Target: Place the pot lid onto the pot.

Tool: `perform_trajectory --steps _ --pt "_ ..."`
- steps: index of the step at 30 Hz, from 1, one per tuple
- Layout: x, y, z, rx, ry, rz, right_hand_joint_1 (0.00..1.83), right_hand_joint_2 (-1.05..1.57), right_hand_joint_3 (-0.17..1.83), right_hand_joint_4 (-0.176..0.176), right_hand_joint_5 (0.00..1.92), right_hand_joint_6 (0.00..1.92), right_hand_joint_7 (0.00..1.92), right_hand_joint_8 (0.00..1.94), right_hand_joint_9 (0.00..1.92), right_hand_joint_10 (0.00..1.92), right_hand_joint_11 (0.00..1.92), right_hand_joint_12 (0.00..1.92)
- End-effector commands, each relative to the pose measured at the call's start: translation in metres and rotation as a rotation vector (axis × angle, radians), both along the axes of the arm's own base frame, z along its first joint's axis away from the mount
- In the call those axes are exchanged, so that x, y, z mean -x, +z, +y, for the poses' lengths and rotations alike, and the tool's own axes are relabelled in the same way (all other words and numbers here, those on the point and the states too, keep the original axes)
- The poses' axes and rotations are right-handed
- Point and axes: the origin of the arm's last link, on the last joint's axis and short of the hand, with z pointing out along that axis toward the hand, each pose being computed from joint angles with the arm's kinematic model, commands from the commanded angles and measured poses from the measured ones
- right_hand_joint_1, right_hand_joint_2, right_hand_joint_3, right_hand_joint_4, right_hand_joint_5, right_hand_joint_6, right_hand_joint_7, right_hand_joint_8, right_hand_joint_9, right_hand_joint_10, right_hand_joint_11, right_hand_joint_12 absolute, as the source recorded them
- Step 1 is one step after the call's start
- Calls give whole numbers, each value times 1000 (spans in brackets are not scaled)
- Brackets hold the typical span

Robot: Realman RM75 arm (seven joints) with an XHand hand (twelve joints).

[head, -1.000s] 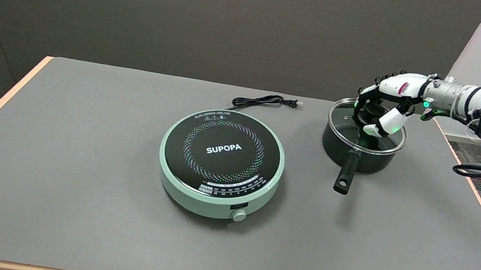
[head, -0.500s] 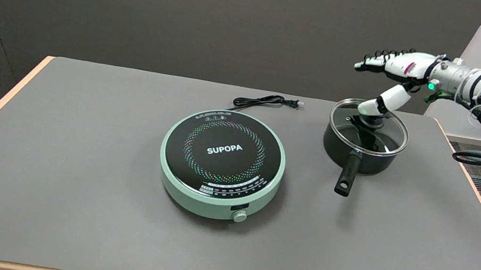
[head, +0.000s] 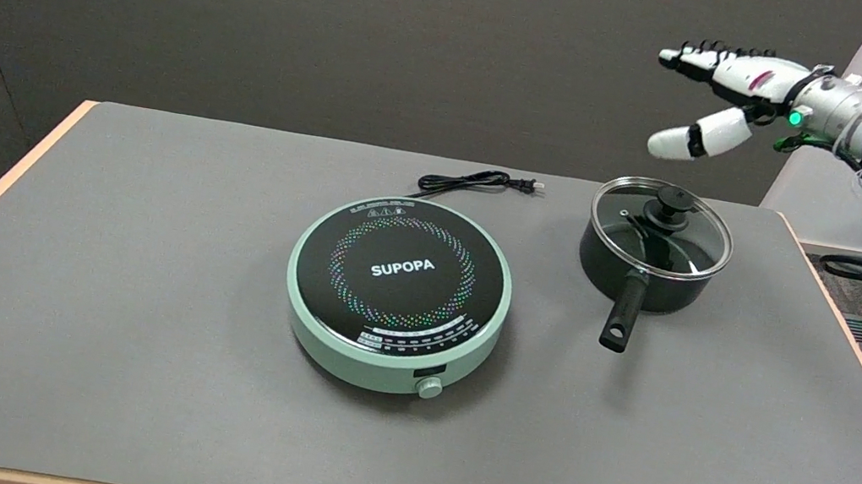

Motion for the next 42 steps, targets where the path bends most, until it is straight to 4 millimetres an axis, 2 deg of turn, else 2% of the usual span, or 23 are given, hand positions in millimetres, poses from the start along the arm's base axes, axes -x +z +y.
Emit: perform_trajectory --steps 1,4,6,10,14,22,27,38,42 --pt "-5 32 37 127 191 -765 322 298 767 69 -1 -1 -1 -1 -1 10 38 382" --pt "8 35 47 131 199 -902 330 368 640 68 -1 -1 -1 -1 -1 -1 -1 342" --pt "11 39 53 134 220 -978 362 382 637 62 -1 -1 -1 -1 -1 -1 -1 165" --pt "21 46 67 137 241 -1030 389 407 611 56 -1 -1 -1 -1 -1 -1 -1 4" --pt "35 50 87 115 283 -1075 424 424 593 49 -1 -1 -1 -1 -1 -1 -1 -1" --pt "28 42 116 -58 454 -1064 436 457 610 25 -1 -1 -1 -1 -1 -1 -1 -1" --pt "30 27 119 -104 528 -1058 434 465 627 13 -1 -1 -1 -1 -1 -1 -1 -1" --pt "62 9 122 -36 611 -1190 392 489 661 -2 -1 28 -1 -1 -1 -1 -1 -1" --pt "65 7 129 -38 661 -1217 416 436 830 -8 42 28 -1 28 -1 -1 -1 -1"
